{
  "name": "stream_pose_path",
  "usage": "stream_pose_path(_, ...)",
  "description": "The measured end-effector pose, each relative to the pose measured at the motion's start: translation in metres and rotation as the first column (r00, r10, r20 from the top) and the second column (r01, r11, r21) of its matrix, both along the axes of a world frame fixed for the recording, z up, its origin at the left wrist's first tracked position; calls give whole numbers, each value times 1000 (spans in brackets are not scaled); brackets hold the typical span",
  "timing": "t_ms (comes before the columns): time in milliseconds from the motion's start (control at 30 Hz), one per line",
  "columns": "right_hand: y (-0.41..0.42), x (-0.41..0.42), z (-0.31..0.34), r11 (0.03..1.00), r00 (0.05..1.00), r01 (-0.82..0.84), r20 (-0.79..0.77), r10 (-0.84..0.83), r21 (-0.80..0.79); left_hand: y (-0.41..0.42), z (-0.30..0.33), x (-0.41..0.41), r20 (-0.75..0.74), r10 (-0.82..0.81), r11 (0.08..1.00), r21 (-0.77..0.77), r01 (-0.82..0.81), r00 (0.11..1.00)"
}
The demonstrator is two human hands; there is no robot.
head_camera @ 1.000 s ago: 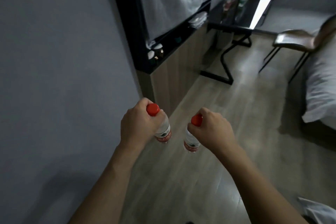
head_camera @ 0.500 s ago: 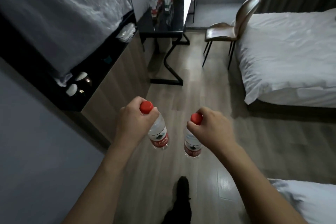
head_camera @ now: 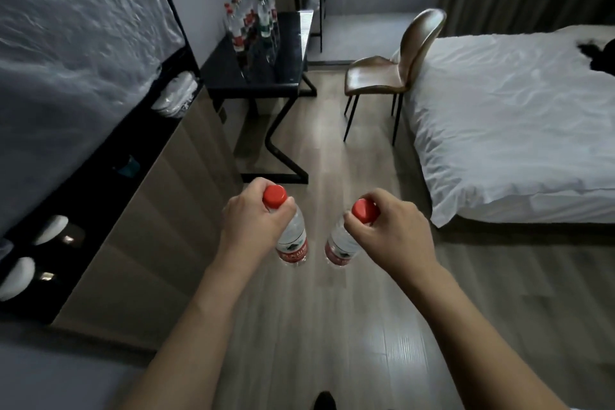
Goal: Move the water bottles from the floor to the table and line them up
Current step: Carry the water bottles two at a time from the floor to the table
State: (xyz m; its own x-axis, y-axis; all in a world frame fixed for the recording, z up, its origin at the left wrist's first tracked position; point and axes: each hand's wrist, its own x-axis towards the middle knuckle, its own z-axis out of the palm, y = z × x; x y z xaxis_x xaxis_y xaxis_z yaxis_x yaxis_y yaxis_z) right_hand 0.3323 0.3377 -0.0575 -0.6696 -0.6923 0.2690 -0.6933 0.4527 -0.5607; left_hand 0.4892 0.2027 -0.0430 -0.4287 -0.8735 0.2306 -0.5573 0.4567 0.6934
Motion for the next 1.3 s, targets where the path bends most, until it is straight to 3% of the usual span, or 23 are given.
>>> stream_pose_path(467,-131,-215,-5,1000,1000,-25,13,25,-13,-126,5,-194,35,22,1000,-7,-21,999)
stream_pose_path(900,-249,-353,-5,1000,999,-21,31,21,1,-238,-2,-330,-28,20,1000,2,-20,999)
stream_pose_path(1300,-435,-481,-13,999,999,-7,32,5,47,-438,-15,-453,-12,-12,1000,-19,12,1000)
